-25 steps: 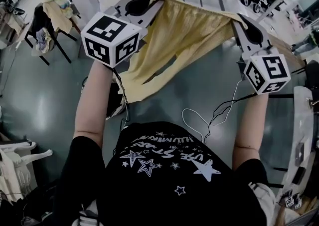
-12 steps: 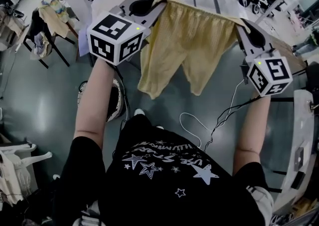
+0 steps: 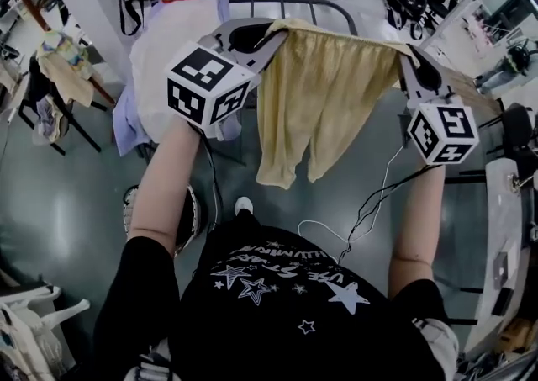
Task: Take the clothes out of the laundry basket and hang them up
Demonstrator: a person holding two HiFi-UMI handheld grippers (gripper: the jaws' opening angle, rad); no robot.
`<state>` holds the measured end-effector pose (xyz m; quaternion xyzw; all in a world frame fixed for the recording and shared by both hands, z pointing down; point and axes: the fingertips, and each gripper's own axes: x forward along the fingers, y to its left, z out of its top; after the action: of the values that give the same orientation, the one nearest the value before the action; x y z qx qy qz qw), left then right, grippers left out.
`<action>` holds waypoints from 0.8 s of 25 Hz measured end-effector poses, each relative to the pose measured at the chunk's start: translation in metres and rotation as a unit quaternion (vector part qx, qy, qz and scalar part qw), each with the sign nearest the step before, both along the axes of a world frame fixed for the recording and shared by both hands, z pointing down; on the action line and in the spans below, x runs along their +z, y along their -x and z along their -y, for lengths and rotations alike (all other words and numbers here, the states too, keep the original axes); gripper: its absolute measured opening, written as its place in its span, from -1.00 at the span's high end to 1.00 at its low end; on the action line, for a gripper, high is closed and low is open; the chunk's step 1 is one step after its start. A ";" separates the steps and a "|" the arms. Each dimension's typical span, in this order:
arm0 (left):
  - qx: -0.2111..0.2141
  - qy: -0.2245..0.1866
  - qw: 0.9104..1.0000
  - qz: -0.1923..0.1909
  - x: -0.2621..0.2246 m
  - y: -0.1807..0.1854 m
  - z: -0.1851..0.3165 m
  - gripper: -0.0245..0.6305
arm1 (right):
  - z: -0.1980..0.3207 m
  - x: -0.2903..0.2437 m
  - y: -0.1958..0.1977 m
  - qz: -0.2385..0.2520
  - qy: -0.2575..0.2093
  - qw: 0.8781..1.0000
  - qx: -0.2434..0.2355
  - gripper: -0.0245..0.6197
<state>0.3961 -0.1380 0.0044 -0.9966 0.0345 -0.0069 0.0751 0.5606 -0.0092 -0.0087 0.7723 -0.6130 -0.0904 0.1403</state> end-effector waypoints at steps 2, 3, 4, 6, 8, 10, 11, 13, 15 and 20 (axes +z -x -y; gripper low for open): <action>0.008 -0.018 1.000 -0.013 -0.017 -0.011 0.018 0.82 | 0.018 -0.013 -0.016 0.001 -0.021 1.000 0.020 0.78; 0.011 -0.029 0.999 -0.018 -0.025 -0.016 0.027 0.82 | 0.026 -0.019 -0.022 0.003 -0.030 0.999 0.026 0.78; 0.014 -0.038 0.999 -0.022 -0.032 -0.020 0.036 0.82 | 0.036 -0.025 -0.026 0.006 -0.037 0.999 0.030 0.78; 0.021 -0.050 0.998 -0.028 -0.042 -0.030 0.055 0.82 | 0.055 -0.035 -0.032 0.001 -0.045 0.998 0.037 0.78; 0.024 -0.056 0.998 -0.032 -0.050 -0.037 0.076 0.82 | 0.074 -0.044 -0.035 -0.012 -0.048 0.998 0.043 0.78; 0.023 -0.054 0.998 -0.033 -0.054 -0.043 0.098 0.82 | 0.090 -0.050 -0.037 -0.017 -0.052 0.997 0.045 0.78; 0.021 -0.054 0.998 -0.032 -0.056 -0.045 0.108 0.82 | 0.098 -0.052 -0.039 -0.019 -0.053 0.997 0.046 0.78; 0.012 -0.056 0.998 -0.028 -0.058 -0.050 0.128 0.82 | 0.112 -0.057 -0.043 -0.026 -0.051 0.997 0.051 0.78; 0.003 -0.053 0.998 -0.025 -0.057 -0.054 0.146 0.82 | 0.126 -0.059 -0.050 -0.037 -0.043 0.997 0.059 0.78; -0.013 -0.037 0.999 -0.019 -0.053 -0.073 0.187 0.82 | 0.168 -0.059 -0.079 -0.040 -0.034 0.997 0.055 0.78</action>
<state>0.4689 -0.3250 -0.0483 -0.9925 0.0490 0.0120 0.1113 0.6393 -0.1769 -0.0681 0.8050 -0.5600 -0.1336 0.1433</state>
